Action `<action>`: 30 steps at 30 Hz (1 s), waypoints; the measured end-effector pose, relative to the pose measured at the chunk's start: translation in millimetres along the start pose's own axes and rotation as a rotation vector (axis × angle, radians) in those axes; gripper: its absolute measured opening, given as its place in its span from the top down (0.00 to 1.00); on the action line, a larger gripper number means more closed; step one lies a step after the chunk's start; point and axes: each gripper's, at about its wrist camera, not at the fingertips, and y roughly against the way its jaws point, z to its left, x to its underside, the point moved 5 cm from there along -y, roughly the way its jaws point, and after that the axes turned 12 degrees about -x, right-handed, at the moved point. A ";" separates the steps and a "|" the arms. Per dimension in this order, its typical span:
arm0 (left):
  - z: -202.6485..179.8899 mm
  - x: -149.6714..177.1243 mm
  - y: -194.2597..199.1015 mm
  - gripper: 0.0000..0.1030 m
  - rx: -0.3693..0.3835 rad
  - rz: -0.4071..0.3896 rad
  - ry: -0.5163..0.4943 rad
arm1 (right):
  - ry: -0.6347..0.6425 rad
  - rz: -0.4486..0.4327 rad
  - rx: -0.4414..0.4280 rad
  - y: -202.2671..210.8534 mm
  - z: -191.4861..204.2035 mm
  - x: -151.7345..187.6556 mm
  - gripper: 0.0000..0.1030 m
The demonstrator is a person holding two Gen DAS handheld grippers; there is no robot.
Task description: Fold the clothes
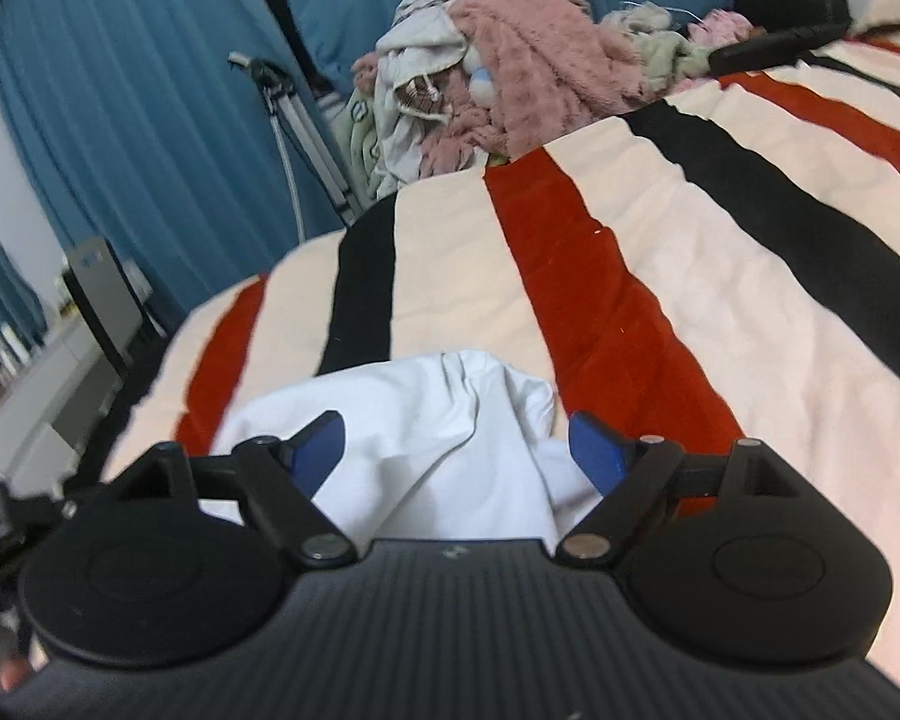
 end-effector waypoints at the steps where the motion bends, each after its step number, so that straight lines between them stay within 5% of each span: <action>1: 0.1 4.6 10.3 0.19 0.024 0.004 0.027 | -0.025 -0.007 -0.007 8.6 1.2 1.0 0.19; 8: 30.0 46.8 10.6 0.12 0.209 0.175 0.347 | -0.423 -0.005 -0.185 61.5 -14.2 41.4 0.17; 10: 41.5 57.8 3.5 0.12 0.270 0.236 0.459 | -0.544 0.033 -0.223 49.5 -21.2 57.1 0.17; 15: 62.2 62.0 -23.4 0.15 0.254 0.262 0.569 | -0.846 0.132 -0.316 20.3 -38.0 94.7 0.18; 18: 69.2 57.9 -36.5 0.17 0.257 0.268 0.628 | -0.875 0.090 -0.295 7.2 -43.6 97.8 0.18; 21: 68.9 56.3 -39.6 0.29 0.238 0.261 0.615 | -0.908 0.022 -0.253 3.6 -52.1 95.9 0.29; 25: 73.5 61.2 -39.1 0.58 0.178 0.266 0.602 | -0.831 -0.002 -0.203 3.9 -51.0 92.4 0.53; 28: 78.7 63.4 -38.1 0.66 0.175 0.267 0.611 | -0.769 -0.021 -0.201 6.9 -44.7 87.5 0.79; 30: 79.2 63.4 -34.4 0.72 0.183 0.257 0.612 | -0.730 -0.035 -0.207 12.1 -41.3 83.1 0.83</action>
